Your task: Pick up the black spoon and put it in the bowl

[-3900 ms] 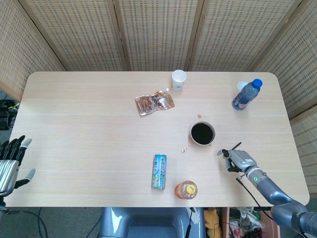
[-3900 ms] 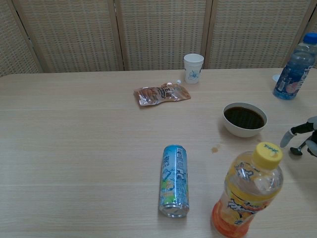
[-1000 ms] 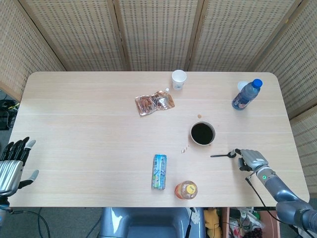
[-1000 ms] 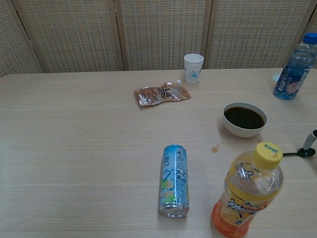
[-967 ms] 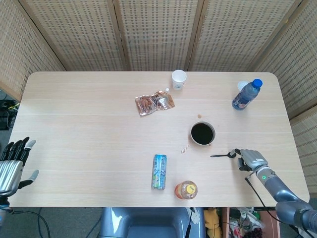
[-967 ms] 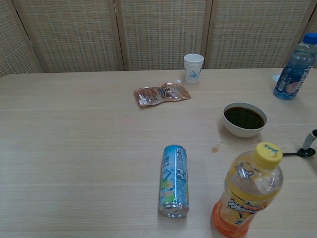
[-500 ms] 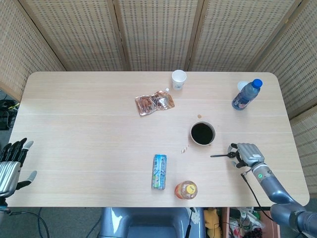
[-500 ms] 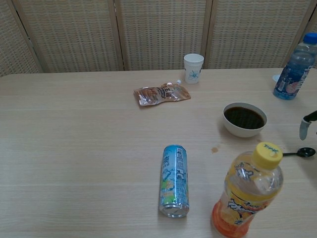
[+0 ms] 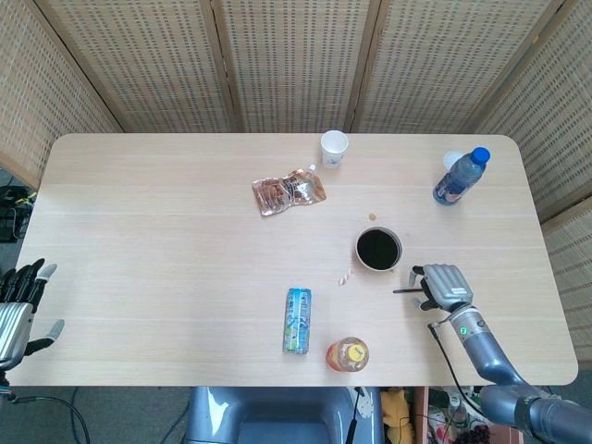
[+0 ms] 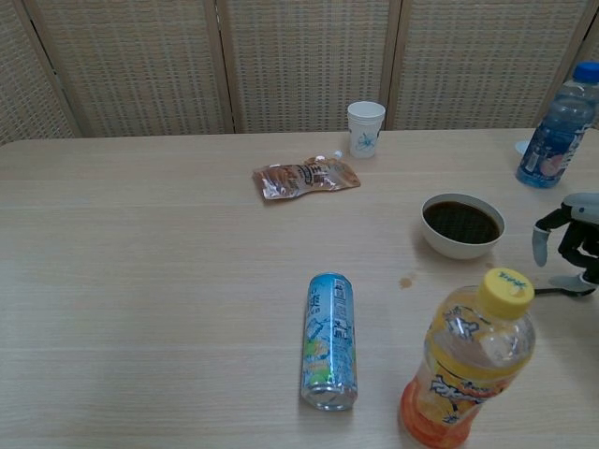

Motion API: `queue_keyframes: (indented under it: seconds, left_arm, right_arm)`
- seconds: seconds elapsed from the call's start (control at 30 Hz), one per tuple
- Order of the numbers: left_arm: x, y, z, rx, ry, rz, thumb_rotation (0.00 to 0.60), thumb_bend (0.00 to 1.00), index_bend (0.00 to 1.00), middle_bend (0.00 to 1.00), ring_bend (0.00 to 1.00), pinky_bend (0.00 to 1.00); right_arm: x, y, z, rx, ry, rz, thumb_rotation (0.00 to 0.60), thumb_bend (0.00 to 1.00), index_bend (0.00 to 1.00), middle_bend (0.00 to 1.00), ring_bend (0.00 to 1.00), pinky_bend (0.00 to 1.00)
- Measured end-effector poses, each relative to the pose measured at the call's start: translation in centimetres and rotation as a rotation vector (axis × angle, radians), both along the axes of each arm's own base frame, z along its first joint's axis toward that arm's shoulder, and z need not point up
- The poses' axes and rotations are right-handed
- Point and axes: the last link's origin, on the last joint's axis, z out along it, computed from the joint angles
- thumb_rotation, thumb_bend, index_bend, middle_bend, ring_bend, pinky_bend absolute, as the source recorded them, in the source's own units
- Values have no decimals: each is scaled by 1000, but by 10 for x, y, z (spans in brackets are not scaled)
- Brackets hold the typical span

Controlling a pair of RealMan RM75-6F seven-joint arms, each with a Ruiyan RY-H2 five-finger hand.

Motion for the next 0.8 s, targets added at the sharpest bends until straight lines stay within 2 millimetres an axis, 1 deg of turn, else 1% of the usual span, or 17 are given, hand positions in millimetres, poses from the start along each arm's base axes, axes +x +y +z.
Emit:
queue_keyframes:
  seconds: [0.1,0.27,0.4,0.6,0.8]
  left_arm:
    - [-2,-1,1,2,1,3,600,323,0,0,0,0]
    - [-5,-3,3,4,3,11,600,323,0,0,0,0]
    - [-6,-3,3,2,2,15,600,323,0,0,0,0]
    - [-7,-3,2,0,0,16,600,323,0,0,0,0]
    - [-8,-2,2,-2,-1,17,600,323,0,0,0,0]
  right_arm:
    - [3,0,-7,7,11,12,600,567,526,962,1000,1000]
    - [7,1,-21,33,19,13,600,604,526,964,1000,1000]
    - [7,1,-26,44,21,4,600,637,516,965,1000,1000]
    - [5,0,-30,45,31,-3,600,701,466,965,1000,1000]
    - [1,-2,-33,45,45,-21,600,721,455,965,1000,1000]
